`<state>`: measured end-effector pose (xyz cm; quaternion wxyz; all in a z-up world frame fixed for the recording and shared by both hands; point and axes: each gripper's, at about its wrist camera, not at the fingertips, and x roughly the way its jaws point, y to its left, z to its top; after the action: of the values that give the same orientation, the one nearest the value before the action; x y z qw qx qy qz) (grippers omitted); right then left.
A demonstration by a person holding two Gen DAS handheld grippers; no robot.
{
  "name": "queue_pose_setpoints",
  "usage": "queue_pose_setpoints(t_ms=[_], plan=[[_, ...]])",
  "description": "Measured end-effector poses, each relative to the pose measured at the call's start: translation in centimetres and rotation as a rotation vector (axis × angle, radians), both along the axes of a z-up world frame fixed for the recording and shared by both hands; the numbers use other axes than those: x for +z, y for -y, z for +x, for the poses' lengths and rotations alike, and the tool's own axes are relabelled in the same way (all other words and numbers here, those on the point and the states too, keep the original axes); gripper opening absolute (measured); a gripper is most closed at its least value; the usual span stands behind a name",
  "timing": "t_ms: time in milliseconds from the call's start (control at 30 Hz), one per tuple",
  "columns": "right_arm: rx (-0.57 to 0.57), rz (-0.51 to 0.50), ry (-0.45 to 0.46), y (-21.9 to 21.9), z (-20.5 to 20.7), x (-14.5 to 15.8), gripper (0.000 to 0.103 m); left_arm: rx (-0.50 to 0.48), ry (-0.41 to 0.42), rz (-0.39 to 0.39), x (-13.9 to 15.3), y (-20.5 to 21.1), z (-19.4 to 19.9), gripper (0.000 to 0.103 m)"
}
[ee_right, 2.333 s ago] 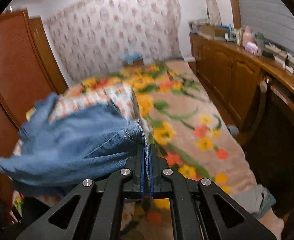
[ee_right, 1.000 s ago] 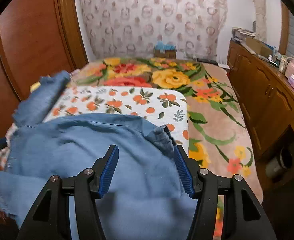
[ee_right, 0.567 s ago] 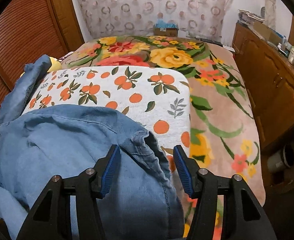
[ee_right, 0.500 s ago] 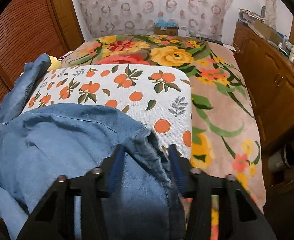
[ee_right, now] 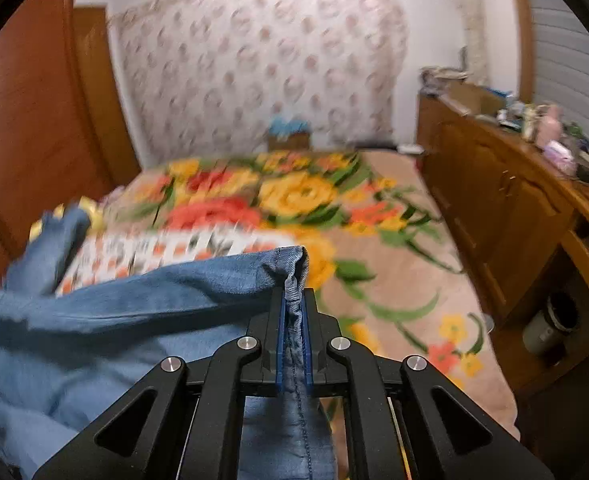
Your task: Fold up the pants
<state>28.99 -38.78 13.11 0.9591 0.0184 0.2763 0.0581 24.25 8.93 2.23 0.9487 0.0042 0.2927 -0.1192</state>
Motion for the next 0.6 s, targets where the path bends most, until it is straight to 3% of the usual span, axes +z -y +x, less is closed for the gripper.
queue_pose_setpoints(t_ms=[167,333,467,600], plan=[[-0.031,0.001,0.076,1.5,-1.1,3.5,0.006,-0.044,0.106,0.009,5.3,0.9,0.5,0.015],[-0.055,-0.01,0.13,1.8,-0.9,5.2,0.006,-0.025,0.145,0.045,7.4,1.0,5.0,0.015],[-0.085,-0.039,0.109,0.0,1.1,3.9,0.006,-0.006,0.106,0.09,6.0,1.4,10.4,0.015],[-0.11,-0.093,0.04,-1.8,3.7,1.3,0.006,-0.017,0.028,0.13,2.3,2.1,14.7,0.016]])
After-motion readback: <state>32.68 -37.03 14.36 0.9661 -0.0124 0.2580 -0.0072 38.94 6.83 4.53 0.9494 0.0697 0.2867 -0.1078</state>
